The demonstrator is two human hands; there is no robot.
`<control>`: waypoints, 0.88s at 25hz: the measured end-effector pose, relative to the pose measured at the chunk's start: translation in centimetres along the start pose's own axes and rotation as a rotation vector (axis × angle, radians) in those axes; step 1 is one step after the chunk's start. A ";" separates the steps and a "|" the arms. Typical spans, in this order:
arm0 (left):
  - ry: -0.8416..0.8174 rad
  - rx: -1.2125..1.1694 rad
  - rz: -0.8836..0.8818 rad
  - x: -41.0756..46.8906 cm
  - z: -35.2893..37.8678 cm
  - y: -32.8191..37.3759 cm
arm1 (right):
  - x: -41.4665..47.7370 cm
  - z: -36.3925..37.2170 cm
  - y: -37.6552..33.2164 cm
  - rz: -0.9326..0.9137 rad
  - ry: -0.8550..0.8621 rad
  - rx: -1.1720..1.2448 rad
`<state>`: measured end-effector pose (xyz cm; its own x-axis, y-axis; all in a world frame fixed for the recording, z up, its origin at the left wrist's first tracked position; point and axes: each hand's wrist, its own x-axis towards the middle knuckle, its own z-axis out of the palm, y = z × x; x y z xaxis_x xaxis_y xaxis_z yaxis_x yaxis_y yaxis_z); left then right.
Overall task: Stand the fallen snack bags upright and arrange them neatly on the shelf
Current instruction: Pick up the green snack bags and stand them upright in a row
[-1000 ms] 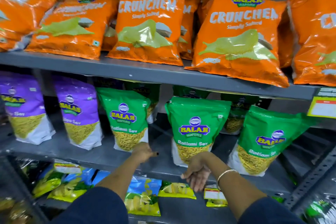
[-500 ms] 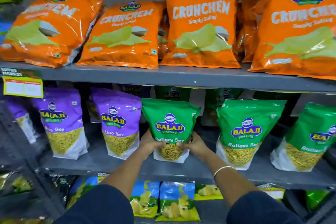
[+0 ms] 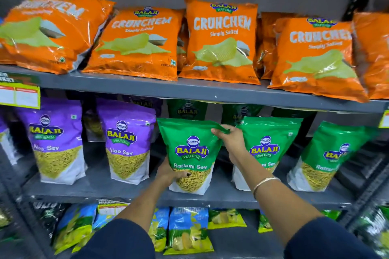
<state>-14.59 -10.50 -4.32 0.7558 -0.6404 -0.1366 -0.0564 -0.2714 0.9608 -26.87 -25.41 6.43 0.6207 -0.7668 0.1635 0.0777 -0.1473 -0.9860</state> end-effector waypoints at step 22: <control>0.050 0.406 -0.134 0.2 -4.4 -3.2 | -2.7 4.9 8.3 0.697 -0.871 -1.105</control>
<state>-11.42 -6.61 -6.32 0.8042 -0.5470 -0.2324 -0.1997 -0.6171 0.7611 -24.08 -21.46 -2.37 0.5616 -0.3517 -0.7490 -0.7506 -0.5975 -0.2822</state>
